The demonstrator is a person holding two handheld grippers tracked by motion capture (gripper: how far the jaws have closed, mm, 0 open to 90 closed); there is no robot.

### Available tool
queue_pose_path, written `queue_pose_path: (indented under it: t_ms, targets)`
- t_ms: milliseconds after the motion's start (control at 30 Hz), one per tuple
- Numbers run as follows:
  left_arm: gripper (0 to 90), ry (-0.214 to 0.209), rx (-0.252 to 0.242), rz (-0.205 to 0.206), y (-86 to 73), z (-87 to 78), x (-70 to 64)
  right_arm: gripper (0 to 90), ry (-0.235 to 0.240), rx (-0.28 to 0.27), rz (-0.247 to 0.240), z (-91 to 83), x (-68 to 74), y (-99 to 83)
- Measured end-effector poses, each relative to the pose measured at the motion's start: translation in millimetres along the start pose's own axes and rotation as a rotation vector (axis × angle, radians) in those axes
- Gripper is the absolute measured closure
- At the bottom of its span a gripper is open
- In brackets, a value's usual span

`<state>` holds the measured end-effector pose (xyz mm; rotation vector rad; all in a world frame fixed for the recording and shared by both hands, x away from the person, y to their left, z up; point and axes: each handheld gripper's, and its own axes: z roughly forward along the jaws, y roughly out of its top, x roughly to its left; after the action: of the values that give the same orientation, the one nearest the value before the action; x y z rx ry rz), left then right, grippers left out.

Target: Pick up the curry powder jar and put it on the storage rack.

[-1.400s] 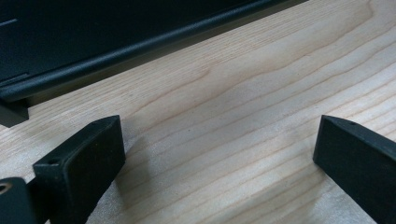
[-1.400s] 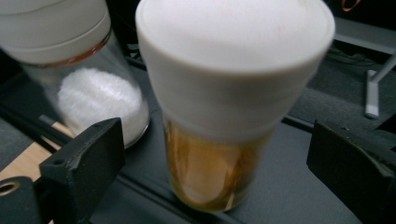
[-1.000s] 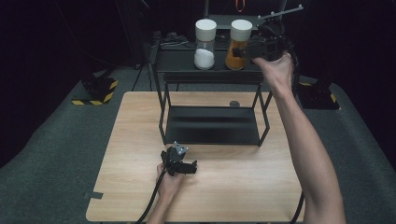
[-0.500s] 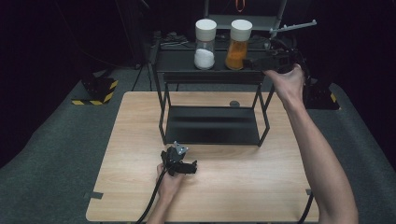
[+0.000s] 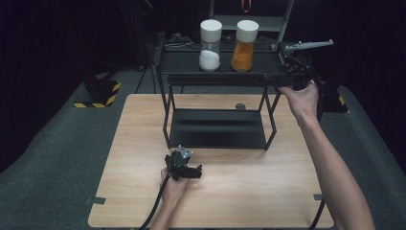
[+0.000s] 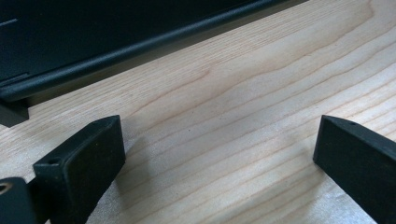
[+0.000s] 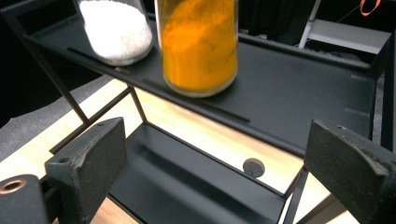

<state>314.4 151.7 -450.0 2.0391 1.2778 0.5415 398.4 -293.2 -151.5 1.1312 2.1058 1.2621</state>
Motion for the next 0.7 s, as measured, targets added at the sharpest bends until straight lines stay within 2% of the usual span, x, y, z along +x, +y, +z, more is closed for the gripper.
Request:
queue_pose_path:
  t_ms: [700]
  targets:
    - [1.9,-0.001,0.002,0.003,0.2,0.0,0.5,5.6,0.009,-0.017,0.003,-6.0,-7.6,-43.6]
